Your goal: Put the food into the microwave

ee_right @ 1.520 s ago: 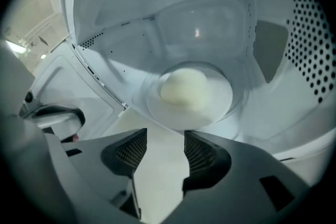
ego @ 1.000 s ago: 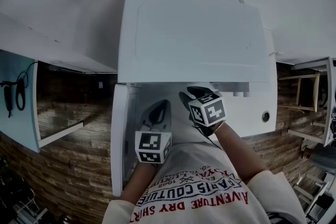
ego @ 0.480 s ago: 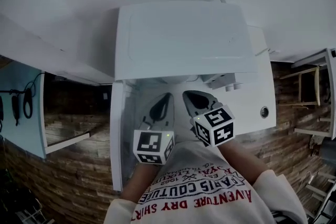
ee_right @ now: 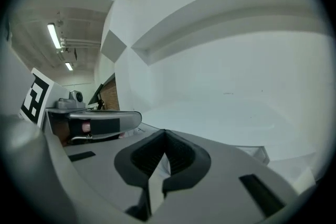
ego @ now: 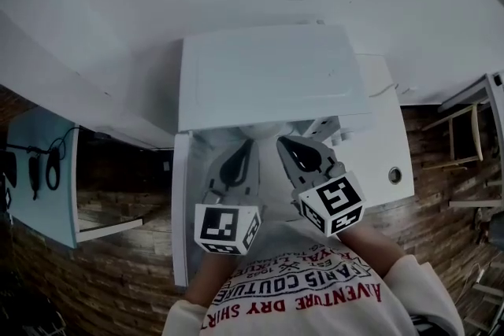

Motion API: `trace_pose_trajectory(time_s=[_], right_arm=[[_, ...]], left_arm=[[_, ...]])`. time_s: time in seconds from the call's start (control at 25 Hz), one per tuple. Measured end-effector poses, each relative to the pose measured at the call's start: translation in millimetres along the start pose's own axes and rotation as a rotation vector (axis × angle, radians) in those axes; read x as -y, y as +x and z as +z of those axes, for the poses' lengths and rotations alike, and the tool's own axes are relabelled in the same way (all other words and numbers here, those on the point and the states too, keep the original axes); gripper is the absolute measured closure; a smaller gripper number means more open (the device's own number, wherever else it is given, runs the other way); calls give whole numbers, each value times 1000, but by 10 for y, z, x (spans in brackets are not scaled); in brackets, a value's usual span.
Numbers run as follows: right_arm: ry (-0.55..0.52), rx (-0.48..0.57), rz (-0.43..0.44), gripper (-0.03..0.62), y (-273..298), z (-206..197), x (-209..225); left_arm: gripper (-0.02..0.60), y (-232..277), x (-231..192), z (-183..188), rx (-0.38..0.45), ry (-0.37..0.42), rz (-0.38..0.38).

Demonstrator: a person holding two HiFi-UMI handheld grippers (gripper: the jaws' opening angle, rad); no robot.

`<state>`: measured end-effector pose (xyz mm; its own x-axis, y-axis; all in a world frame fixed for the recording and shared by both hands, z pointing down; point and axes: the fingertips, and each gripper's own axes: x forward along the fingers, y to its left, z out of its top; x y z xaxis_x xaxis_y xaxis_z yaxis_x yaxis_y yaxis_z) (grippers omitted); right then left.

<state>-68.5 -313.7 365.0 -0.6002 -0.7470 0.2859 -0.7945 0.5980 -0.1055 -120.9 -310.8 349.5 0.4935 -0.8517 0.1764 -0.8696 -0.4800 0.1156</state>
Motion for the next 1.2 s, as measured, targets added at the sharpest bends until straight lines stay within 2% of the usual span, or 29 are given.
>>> trace_pose_trajectory(time_s=[0.4,1.2], right_arm=[[2,70,-26,583,-116,169,-15],[0,25,-56,583,-41,59,110]], left_arm=[[578,-90,77,161,39,32,-11],[578,-5,-18,34,8,16,17]])
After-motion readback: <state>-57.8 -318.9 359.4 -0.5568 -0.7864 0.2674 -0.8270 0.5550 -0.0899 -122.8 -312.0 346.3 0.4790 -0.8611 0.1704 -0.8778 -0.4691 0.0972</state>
